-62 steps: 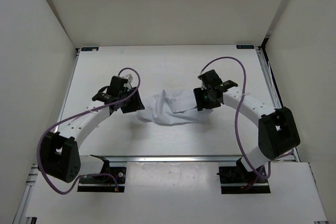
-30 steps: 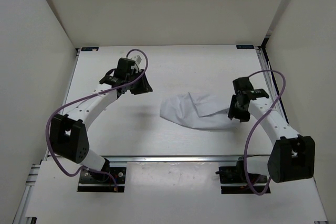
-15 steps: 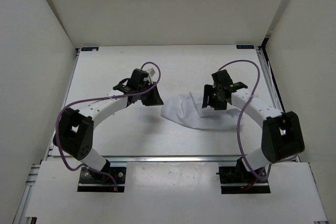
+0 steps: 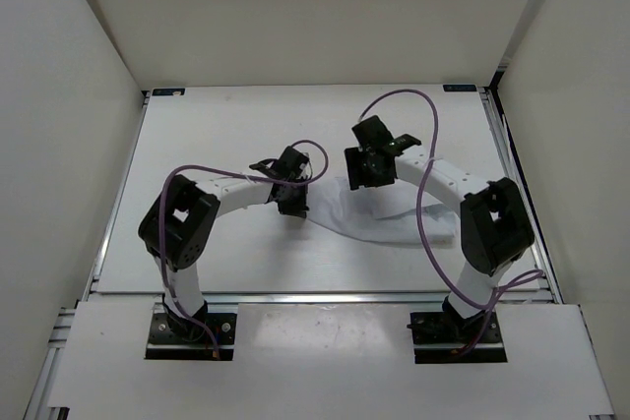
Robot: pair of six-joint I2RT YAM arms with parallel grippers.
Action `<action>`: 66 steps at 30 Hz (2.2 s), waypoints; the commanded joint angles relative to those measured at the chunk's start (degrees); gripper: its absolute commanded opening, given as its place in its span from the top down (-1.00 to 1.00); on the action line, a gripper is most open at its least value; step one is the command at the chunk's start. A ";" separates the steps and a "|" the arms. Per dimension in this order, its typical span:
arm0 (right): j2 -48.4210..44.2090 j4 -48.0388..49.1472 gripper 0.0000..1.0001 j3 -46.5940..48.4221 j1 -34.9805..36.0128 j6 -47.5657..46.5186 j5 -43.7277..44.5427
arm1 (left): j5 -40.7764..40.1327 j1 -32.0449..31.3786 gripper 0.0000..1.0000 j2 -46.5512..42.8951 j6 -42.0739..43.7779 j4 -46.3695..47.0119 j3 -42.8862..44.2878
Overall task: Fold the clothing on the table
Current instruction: Flatten the skirt out
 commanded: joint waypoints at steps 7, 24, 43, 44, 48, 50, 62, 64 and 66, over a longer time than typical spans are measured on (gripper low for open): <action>1.72 -5.02 -0.26 -1.74 0.82 1.79 5.75 | -9.18 -4.03 1.00 1.75 1.01 -2.03 -1.68; 1.82 -13.80 1.00 9.66 -2.07 0.40 11.11 | -7.86 -1.48 1.00 0.26 1.54 -2.02 -5.72; 18.52 -20.68 0.02 36.16 -23.44 -2.85 18.66 | -5.40 2.39 1.00 -7.48 1.19 -2.73 -10.20; 15.99 -19.79 0.01 33.52 -21.96 -3.82 18.67 | -5.31 2.21 1.00 -7.48 1.27 -2.73 -10.11; 10.26 -17.50 -0.06 27.00 -17.47 -4.79 21.48 | -5.05 2.30 1.00 -8.09 0.83 -2.73 -9.94; 8.93 -18.81 -0.06 24.45 -16.41 -4.18 23.23 | -5.04 2.12 1.00 -9.23 0.57 -2.90 -9.85; -1.26 -13.64 0.00 -0.68 -16.58 1.71 11.82 | -3.81 3.71 1.00 -12.92 0.22 -1.32 -11.87; -1.35 -11.44 0.04 -3.84 -19.38 2.41 9.72 | -3.73 4.14 1.00 -13.10 0.22 -1.49 -12.57; -1.53 -9.68 0.09 -5.87 -21.24 2.94 7.60 | -3.11 3.88 1.00 -12.84 0.22 -1.58 -12.84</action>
